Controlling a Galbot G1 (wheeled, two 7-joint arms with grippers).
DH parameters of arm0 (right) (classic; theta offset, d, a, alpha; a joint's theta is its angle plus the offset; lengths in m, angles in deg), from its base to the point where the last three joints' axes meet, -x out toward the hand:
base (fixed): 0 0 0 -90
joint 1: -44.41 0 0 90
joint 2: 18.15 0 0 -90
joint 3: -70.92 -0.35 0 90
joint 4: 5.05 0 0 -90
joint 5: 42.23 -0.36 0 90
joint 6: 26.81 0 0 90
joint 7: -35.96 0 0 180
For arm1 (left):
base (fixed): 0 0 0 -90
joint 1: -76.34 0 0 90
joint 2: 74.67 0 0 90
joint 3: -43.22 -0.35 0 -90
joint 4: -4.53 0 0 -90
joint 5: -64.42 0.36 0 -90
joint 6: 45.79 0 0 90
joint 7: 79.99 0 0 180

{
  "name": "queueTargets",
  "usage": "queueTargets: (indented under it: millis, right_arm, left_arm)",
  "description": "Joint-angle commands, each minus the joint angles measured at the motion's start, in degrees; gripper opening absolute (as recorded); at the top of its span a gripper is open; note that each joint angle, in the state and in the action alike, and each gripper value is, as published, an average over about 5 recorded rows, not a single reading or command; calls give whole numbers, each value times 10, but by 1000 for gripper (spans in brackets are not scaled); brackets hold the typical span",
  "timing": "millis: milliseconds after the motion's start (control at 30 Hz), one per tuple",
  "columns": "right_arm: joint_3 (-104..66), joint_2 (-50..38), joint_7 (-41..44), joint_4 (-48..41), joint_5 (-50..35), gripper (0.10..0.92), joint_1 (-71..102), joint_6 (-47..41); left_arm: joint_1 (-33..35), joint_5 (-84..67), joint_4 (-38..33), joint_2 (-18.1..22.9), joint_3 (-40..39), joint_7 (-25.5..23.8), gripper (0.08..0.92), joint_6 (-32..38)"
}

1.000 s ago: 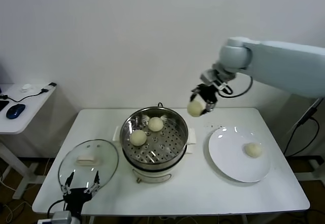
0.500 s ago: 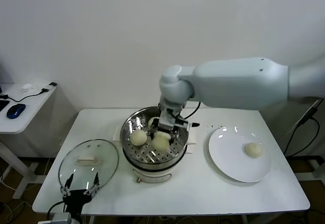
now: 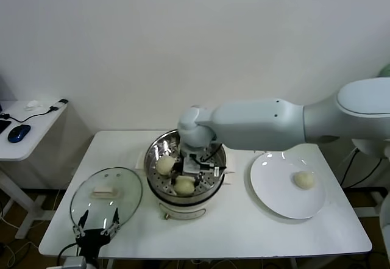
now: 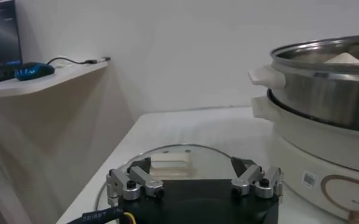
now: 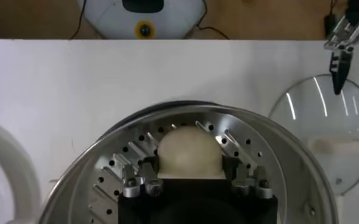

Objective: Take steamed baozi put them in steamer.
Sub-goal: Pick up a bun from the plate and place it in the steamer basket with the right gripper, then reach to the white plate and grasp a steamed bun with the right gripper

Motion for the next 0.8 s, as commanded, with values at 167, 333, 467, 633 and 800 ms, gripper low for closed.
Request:
queueTargets:
  millis: [167,333,467,633,800]
  right_arm:
    - [-20,-12,28,-16,-23,821,-15,47]
    - [-20,-65,100,-11,-120,823,-94,66]
    - [8,-125,144,-46,-223,823,-165,64]
    - [95,-214,157,-110,-290,823,-236,-17]
    - [161,-319,148,-160,-307,823,-208,-111]
  left_arm:
    - [0,-1,0,0,0,0,823,0]
    - [0,0,-1,2,-1,1,823,0]
    - [1,1,-2,3,-3,1,823,0]
    - [4,1,-5,2,-3,1,823,1]
    - [5,0,-7,0,-1,1,823,2]
